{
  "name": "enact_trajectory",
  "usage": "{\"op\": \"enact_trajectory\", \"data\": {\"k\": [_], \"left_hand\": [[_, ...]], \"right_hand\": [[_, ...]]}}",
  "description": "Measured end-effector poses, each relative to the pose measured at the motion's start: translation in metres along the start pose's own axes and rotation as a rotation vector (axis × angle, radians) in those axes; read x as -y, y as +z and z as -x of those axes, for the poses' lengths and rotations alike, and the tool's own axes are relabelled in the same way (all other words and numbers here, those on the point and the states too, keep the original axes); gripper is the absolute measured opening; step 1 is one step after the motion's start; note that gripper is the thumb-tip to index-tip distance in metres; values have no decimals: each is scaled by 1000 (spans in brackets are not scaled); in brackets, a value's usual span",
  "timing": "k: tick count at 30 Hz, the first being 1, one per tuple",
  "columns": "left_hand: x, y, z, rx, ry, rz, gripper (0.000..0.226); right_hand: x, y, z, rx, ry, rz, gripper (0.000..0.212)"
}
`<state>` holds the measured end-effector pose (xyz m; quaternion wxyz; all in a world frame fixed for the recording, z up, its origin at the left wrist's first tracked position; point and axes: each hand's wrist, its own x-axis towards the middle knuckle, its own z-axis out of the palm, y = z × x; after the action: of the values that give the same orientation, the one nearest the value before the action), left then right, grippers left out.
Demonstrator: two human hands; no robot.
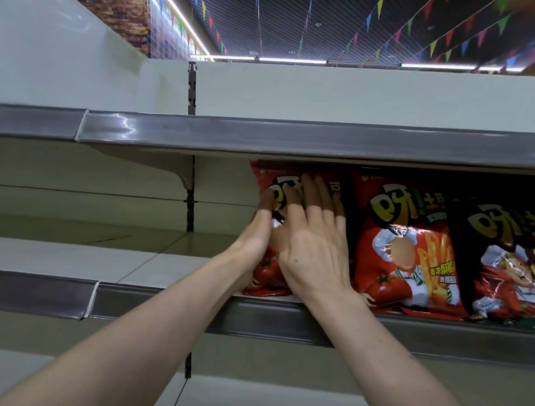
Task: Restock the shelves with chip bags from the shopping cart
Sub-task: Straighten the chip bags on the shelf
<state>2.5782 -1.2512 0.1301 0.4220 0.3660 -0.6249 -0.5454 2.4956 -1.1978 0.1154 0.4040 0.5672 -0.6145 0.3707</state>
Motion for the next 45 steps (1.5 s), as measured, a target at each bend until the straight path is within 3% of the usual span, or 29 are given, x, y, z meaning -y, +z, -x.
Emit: {"op": "enact_trajectory", "data": {"k": [4,7,10,13,15,19,22,25,30,32,35,38,41,43,45], "left_hand": [[3,1,0,6,32,-6,83],[6,2,1,-146,71,-57,101],[8,7,10,-342,327,-260,73],[5,15,24,-450,587,-610,40],[4,22,27,-469,708,-836,37],[3,33,26,-389,674,-1127,42],[1,33,26,-355,669,-1190,51],[-1,33,25,-328,684,-1227,53],[1,29,20,-297,642,-1294,61],[1,28,20,-267,662,-1251,66],[2,27,24,-226,652,-1008,68],[4,31,28,-365,620,-681,57],[-4,34,23,-432,352,-434,60],[-11,32,15,-383,162,-302,68],[-15,32,10,-340,88,-268,66]], "right_hand": [[0,1,1,108,28,21,37],[-2,-2,1,111,27,-6,37],[-13,-12,-1,61,20,-3,34],[-34,-23,-7,49,28,84,39],[-47,-30,-12,34,12,194,41],[-65,-39,-11,229,35,322,41],[-69,-45,-7,197,42,338,40],[-73,-45,-2,343,86,367,39],[-80,-47,-3,384,170,361,41],[-76,-45,-1,337,174,286,38],[-64,-36,3,78,62,110,36],[-45,-28,4,13,-57,20,38],[-42,-19,10,57,-104,-12,38],[-46,-15,13,79,-98,-36,38],[-46,-16,13,75,-96,-46,35]]}}
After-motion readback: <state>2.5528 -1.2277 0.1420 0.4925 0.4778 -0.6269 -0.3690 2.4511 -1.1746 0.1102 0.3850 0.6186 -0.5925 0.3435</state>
